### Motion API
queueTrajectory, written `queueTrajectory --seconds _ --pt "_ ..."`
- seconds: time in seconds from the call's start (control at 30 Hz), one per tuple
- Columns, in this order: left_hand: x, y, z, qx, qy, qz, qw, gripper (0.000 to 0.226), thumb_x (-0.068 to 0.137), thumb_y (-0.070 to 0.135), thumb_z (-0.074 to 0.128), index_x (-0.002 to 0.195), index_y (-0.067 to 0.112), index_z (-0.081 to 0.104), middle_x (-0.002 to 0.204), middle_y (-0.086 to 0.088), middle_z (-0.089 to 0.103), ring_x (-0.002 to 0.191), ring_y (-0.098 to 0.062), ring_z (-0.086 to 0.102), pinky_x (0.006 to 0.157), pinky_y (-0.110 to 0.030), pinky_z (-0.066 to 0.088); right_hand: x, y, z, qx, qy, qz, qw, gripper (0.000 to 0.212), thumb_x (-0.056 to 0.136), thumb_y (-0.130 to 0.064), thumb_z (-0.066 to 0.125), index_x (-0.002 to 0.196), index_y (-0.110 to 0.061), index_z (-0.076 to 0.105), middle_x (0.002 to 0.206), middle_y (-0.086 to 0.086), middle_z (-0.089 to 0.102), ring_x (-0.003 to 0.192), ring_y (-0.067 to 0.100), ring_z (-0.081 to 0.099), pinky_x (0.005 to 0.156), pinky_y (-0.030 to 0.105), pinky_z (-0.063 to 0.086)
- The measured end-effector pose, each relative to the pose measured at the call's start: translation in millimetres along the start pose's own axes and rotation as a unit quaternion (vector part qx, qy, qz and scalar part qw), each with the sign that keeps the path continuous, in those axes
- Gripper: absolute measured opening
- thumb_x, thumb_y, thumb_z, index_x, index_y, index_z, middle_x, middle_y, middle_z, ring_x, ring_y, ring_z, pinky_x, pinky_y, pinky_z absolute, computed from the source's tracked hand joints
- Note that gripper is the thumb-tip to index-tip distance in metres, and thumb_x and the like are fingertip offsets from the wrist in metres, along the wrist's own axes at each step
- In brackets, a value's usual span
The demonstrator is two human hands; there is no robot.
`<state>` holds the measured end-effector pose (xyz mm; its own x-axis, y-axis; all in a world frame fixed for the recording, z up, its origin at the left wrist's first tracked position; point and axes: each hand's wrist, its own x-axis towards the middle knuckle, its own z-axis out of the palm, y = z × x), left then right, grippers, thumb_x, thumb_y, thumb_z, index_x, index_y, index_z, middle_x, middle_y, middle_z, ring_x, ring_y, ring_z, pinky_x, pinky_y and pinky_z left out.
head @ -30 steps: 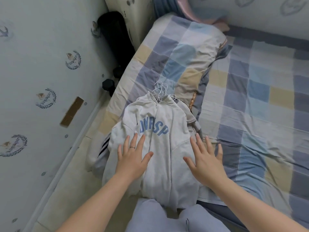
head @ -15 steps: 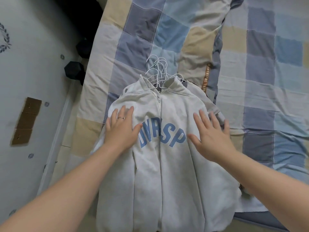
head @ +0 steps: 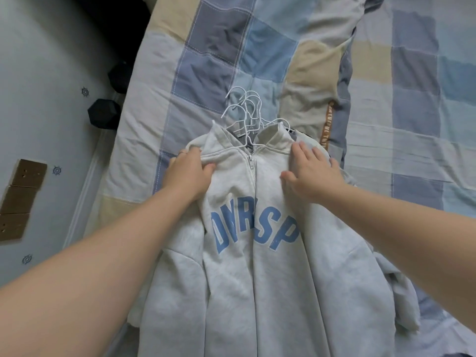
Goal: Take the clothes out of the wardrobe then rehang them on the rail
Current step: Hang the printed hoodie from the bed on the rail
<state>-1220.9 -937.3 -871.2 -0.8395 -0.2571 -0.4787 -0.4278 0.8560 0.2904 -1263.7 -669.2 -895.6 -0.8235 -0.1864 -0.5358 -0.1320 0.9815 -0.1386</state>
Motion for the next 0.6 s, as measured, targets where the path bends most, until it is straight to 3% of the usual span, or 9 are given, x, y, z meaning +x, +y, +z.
queueTrajectory --seconds 0.13,0.23,0.3,0.4,0.5,0.6 --pt "-32 3 -15 -0.059 0.022 0.065 0.996 0.02 0.1 0.031 0.045 0.112 0.02 0.056 0.113 -0.008 0.059 0.106 -0.033 0.056 0.077 -0.038 0.042 -19 12 -17 0.029 0.013 -0.056 0.998 0.068 0.096 -0.046 0.043 0.153 -0.028 0.012 0.161 -0.007 0.02 0.144 0.019 0.023 0.11 0.051 0.025" --pt "-64 6 -29 -0.083 0.051 0.112 0.989 0.004 0.098 0.029 0.046 0.098 0.03 0.049 0.098 0.007 0.049 0.094 -0.027 0.055 0.068 -0.037 0.038 -33 20 -40 0.059 0.017 -0.091 0.994 0.061 0.096 -0.039 0.05 0.15 -0.03 0.024 0.154 -0.004 0.037 0.138 0.023 0.036 0.104 0.048 0.033" --pt "-88 9 -40 -0.087 0.066 0.124 0.986 0.007 0.097 0.029 0.048 0.103 0.03 0.051 0.094 0.011 0.049 0.088 -0.024 0.055 0.067 -0.04 0.044 -46 24 -56 0.087 0.018 -0.123 0.988 0.05 0.097 -0.032 0.052 0.145 -0.027 0.038 0.142 0.001 0.051 0.128 0.029 0.048 0.1 0.048 0.04" --pt "-129 15 -53 -0.083 0.091 0.123 0.985 0.009 0.097 0.027 0.052 0.09 0.023 0.048 0.082 0.012 0.046 0.082 -0.023 0.054 0.063 -0.04 0.045 -73 32 -80 0.096 0.045 -0.168 0.98 0.025 0.099 -0.028 0.051 0.121 -0.019 0.061 0.115 0.003 0.065 0.107 0.033 0.059 0.088 0.046 0.046" --pt "-177 23 -66 -0.093 0.108 0.111 0.984 0.015 0.097 0.032 0.055 0.088 0.024 0.046 0.085 0.012 0.047 0.081 -0.021 0.053 0.063 -0.04 0.045 -109 40 -103 0.099 0.04 -0.214 0.971 0.014 0.099 -0.023 0.053 0.104 -0.015 0.063 0.102 0.003 0.064 0.096 0.033 0.059 0.082 0.045 0.047" --pt "-229 33 -80 -0.124 0.125 0.068 0.982 0.016 0.096 0.041 0.058 0.095 0.027 0.052 0.094 0.006 0.058 0.087 -0.021 0.054 0.067 -0.041 0.047 -152 49 -124 0.1 0.053 -0.26 0.959 0.013 0.099 -0.022 0.052 0.102 -0.013 0.061 0.1 0.004 0.06 0.093 0.031 0.057 0.079 0.044 0.048"
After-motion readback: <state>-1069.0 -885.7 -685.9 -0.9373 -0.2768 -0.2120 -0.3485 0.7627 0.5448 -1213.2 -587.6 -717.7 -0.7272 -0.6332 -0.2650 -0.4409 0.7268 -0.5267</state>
